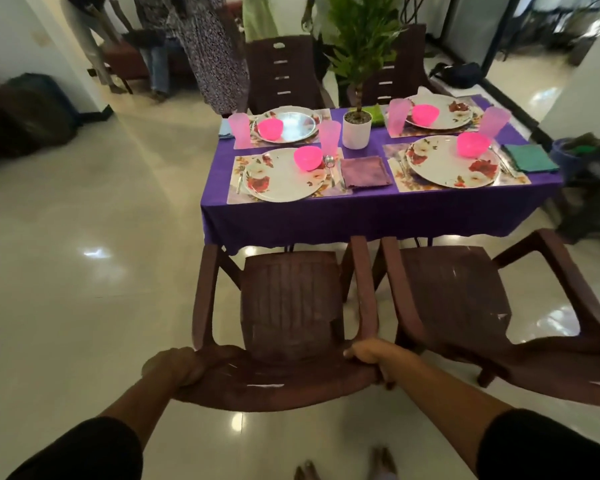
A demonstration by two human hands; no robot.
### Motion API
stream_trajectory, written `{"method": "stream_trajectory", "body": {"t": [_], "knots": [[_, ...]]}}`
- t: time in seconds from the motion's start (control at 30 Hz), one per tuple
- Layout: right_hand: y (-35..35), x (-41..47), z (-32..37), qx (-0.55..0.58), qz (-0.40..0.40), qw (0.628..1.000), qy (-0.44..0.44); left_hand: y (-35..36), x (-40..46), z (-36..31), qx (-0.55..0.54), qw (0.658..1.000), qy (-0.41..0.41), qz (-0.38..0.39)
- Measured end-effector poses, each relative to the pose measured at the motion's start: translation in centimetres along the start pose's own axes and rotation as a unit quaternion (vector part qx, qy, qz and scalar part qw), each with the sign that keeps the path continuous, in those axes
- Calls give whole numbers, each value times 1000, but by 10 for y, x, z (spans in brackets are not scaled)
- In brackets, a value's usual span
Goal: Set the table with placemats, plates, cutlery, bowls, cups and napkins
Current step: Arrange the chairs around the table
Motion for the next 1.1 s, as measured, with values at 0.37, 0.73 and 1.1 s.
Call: {"method": "stream_trajectory", "body": {"t": [0.37,0.73,1.1], "knots": [[-7,-2,7,-11,-62,998,-27,7,14,10,-65,998,-3,8],[-7,-1,19,-25,-59,996,-59,-10,17,-7,45,994,39,-89],[-146,-69,-8,-107,-343,900,-247,-59,-56,-236,-15,893,393,-218]]}}
Point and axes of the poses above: each hand's wrist, its own x-axis towards the middle knuckle, its own y-axis out of the palm, z = x × y, the point moved 8 cm from there along x, towards the middle knuckle, and after that the axes turned 6 degrees about y, right-handed, at the moved point
